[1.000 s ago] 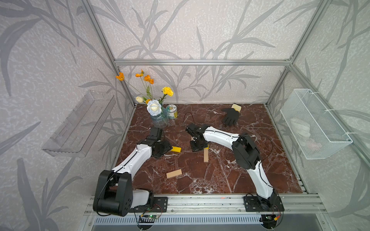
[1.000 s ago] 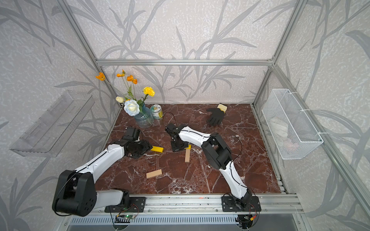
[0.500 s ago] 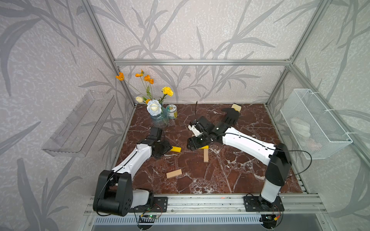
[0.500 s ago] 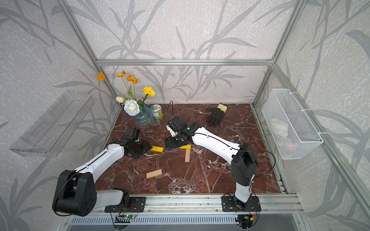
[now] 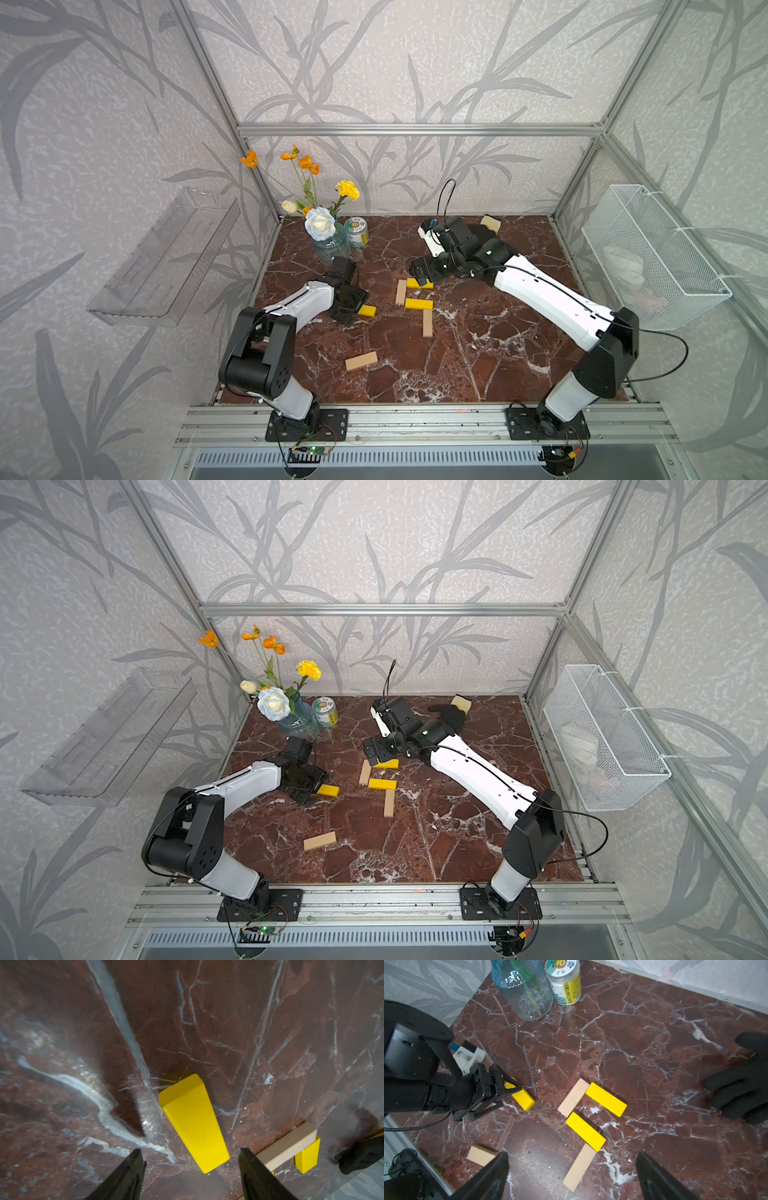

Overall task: Assemble the number 6 with building blocks
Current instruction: Assemble the building block at the center of the board.

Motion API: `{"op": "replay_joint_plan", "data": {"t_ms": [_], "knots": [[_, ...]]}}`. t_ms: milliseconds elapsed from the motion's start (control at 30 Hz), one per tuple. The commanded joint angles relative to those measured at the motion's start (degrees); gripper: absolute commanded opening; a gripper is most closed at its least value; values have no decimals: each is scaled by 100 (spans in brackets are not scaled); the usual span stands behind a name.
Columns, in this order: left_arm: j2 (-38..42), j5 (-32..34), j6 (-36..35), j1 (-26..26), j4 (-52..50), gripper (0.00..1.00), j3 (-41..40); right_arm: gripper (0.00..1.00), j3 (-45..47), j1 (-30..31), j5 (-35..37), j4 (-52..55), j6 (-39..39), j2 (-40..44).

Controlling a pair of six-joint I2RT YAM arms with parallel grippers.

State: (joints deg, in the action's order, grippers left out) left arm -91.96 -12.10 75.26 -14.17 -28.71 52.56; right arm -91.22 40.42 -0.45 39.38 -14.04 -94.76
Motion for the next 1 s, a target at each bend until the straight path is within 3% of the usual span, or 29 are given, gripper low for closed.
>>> {"op": "replay_joint_plan", "data": {"t_ms": [0,233,467,533,667,967], "knots": [[-304,-10,507,-114,-176,73,380,96,107,-227,4,118,175,269],[-1081,-11,512,-361,-641,73,835,96,475,-635,-242,-15,156,498],[-1370,-110,567,-410,-700,46,401,95,596,-889,-516,-11,233,521],[-1536,-82,270,-406,-860,35,435,95,608,-967,-613,-14,184,502],[-2067,127,-1061,-444,-1523,18,917,95,571,-1123,-761,-26,155,507],[-1421,1025,-3337,-988,-2712,17,1951,95,758,-1519,-776,22,226,842]]}}
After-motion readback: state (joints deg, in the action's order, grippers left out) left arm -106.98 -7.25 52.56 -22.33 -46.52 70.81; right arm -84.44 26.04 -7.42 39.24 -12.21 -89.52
